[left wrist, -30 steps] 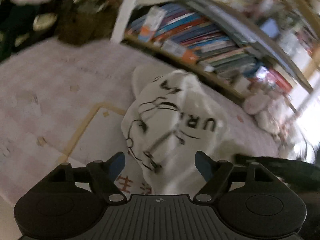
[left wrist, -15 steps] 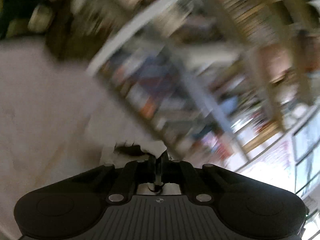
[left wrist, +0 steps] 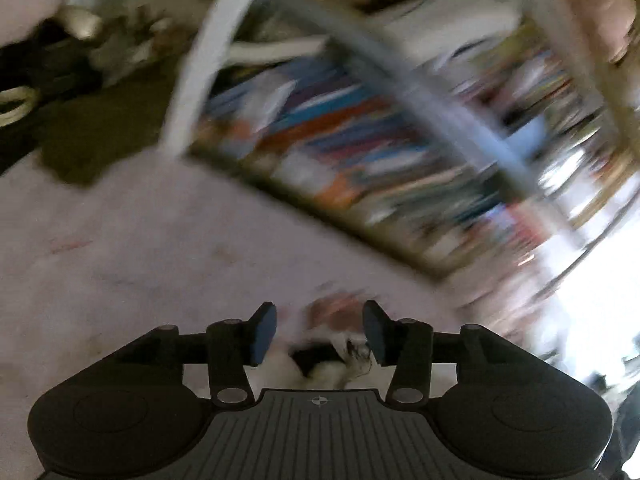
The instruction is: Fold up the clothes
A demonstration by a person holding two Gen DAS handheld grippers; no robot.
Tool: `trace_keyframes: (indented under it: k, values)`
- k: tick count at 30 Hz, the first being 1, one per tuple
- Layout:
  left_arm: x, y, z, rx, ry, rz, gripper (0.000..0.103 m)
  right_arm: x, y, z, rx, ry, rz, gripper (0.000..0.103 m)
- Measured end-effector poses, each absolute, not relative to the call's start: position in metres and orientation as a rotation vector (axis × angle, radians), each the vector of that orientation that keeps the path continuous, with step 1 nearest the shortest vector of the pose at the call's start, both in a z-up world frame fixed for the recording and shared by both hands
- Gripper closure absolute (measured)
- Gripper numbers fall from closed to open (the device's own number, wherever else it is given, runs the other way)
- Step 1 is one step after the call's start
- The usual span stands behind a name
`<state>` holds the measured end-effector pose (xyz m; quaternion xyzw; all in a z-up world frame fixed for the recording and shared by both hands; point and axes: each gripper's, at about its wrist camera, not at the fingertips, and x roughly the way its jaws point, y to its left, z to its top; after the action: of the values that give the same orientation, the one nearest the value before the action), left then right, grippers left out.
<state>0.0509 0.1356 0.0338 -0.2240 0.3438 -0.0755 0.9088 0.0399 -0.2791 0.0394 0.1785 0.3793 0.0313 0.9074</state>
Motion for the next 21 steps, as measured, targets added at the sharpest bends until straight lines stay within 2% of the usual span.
trace_keyframes:
  k: [4,7,11,14,21]
  values:
    - [0.003,0.145,0.004,-0.274,0.782,-0.098,0.045,0.020,-0.285,-0.009,0.158,0.893,-0.014,0.071]
    - [-0.033,0.138,-0.003,-0.181,0.847,-0.172,0.039,-0.010,-0.262,-0.010,-0.111,0.864,0.197,0.063]
    - [-0.064,0.119,-0.011,-0.117,0.908,-0.326,0.037,-0.050,-0.207,-0.012,-0.625,0.711,0.588,0.049]
    - [-0.065,0.101,-0.013,-0.102,0.923,-0.417,0.027,-0.062,-0.179,-0.029,-0.933,0.622,0.732,0.050]
    - [-0.081,0.069,-0.039,0.138,1.008,-0.468,0.028,-0.042,-0.167,-0.053,-1.070,0.668,0.875,0.060]
